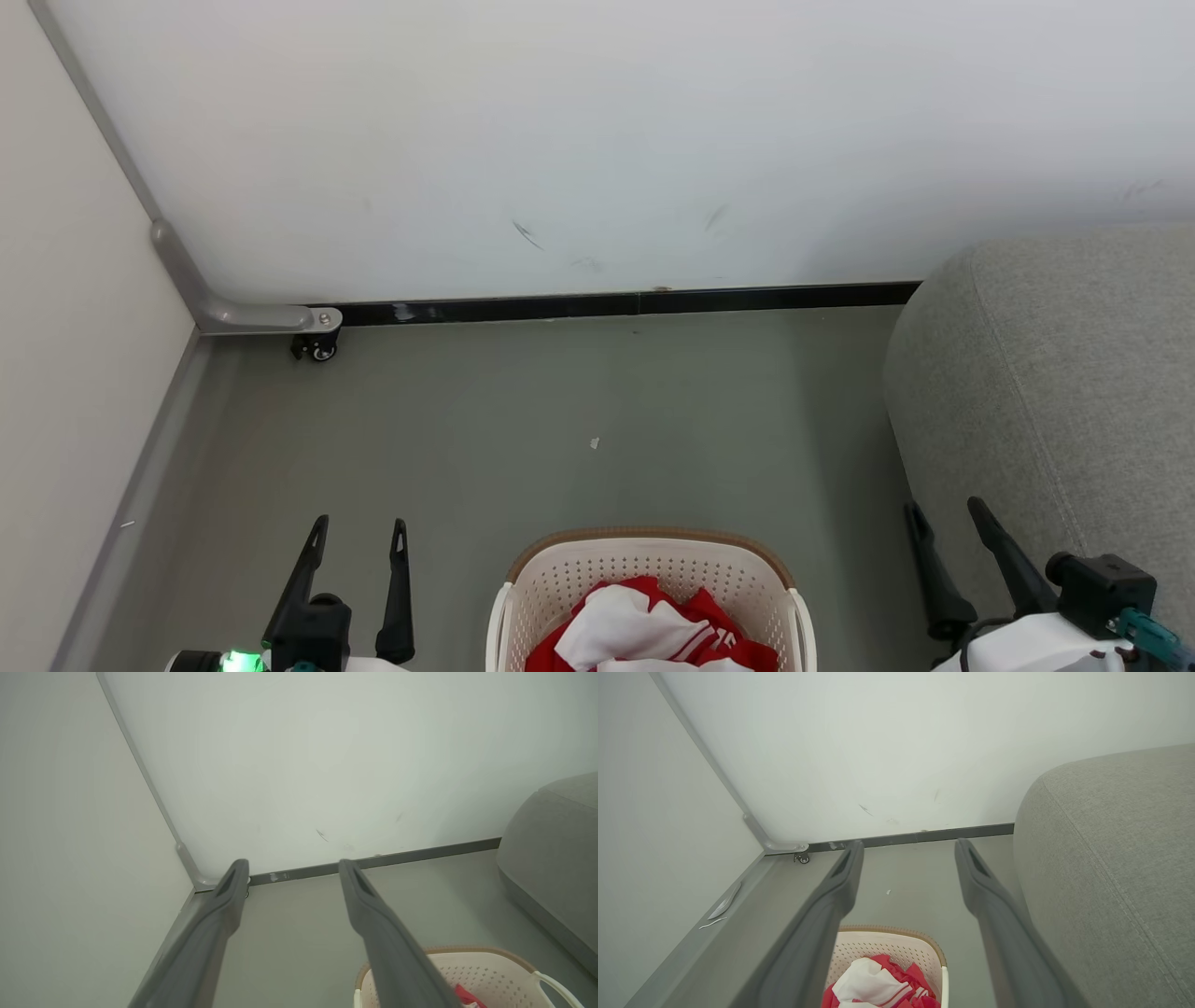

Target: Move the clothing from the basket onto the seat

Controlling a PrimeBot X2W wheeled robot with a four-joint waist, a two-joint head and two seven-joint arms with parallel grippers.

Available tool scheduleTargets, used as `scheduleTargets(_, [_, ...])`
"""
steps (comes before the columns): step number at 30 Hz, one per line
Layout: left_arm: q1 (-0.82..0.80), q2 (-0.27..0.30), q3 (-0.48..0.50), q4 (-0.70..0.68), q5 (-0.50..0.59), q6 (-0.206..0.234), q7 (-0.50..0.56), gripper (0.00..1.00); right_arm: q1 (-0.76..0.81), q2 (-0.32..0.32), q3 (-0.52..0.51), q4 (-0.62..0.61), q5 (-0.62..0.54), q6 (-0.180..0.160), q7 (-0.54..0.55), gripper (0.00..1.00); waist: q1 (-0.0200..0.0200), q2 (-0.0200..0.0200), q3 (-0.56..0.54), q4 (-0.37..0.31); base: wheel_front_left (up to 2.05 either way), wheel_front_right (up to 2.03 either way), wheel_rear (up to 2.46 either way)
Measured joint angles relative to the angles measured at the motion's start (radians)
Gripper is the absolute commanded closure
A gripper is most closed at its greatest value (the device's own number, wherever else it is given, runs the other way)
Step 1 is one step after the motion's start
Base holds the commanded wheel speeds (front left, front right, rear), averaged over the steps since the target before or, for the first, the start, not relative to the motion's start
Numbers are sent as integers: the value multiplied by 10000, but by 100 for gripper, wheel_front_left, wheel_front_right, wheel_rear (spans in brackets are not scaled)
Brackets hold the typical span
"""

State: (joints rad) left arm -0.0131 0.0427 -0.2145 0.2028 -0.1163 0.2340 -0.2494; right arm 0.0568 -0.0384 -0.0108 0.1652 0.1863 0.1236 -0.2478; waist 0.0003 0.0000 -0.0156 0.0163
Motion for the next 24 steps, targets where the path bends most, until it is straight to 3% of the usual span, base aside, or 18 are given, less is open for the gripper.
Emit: scheduleTargets(24, [-578, -8, -704, 953, 318, -374, 0, 0, 2, 4, -297, -663, 75, 0, -2, 0, -1, 0, 803, -196, 0, 0, 0])
